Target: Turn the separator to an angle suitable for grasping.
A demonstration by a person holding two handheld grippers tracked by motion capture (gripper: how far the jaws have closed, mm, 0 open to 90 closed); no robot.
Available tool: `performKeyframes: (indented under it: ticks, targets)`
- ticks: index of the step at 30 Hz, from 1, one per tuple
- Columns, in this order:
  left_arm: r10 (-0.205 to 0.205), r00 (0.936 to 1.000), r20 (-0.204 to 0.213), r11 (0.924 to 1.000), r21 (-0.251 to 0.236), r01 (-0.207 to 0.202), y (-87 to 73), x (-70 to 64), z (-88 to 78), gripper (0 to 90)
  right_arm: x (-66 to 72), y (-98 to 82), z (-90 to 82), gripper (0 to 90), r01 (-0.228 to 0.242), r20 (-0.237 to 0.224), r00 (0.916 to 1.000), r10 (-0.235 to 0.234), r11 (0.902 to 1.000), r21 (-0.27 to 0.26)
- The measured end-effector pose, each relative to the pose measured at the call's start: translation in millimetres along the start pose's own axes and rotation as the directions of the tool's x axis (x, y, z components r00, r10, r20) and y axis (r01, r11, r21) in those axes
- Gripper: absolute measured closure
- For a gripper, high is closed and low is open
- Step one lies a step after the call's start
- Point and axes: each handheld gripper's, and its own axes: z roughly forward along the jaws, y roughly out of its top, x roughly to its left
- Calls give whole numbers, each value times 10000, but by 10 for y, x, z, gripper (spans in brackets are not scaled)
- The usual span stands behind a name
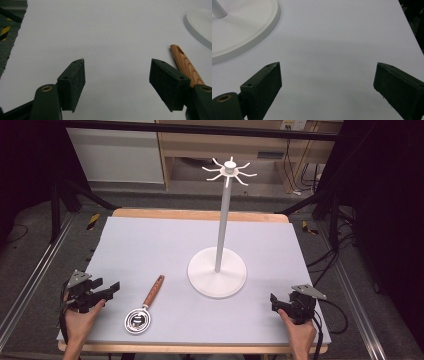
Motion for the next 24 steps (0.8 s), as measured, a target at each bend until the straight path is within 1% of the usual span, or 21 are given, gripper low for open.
performKeyframes:
  ticks: [3,5,7,9,11,14,15,17,18,19,21,23,24]
  targets:
    - [67,10000,-8,10000,-44,-67,12,-18,-18,296,19,-2,11,83,68,-92,9999,-67,9999,120]
    - [107,9999,49,9999,-45,-107,21,-38,-30,300,38,-1,12,83,105,-150,9998,-102,9998,171]
    - [170,9996,236,9998,-41,-169,28,-71,-48,305,58,-2,-1,84,137,-197,9997,-134,9998,138]
    - [196,9995,259,9998,-58,-194,31,-82,-51,311,66,-3,-3,84,192,-178,9997,-190,9997,130]
    - [374,9987,359,9993,-18,-374,56,-118,-65,317,86,1,-1,84,337,-124,9994,-335,9993,173]
    - [450,9977,500,9990,-84,-447,82,-171,-81,321,94,1,4,84,381,-103,9992,-379,9991,204]
    - [472,9974,536,9989,-70,-469,86,-187,-81,325,105,-1,8,85,402,-179,9990,-398,9989,253]
    - [514,9964,669,9987,5,-515,94,-242,-75,327,109,1,11,85,432,-187,9989,-427,9988,247]
    - [514,9964,669,9987,5,-515,94,-242,-75,329,109,1,11,85,432,-187,9989,-427,9988,247]
    - [586,9952,784,9982,66,-593,105,-282,-70,331,114,4,13,85,458,-183,9988,-453,9986,247]
    - [618,9946,830,9980,66,-626,109,-303,-67,335,111,5,12,85,520,-171,9985,-516,9983,259]
    - [807,9920,976,9965,137,-824,121,-364,-67,336,115,3,10,85,509,-196,9985,-504,9983,266]
    - [828,9915,1003,9963,149,-848,123,-378,-65,339,115,3,11,85,511,-204,9985,-506,9984,261]
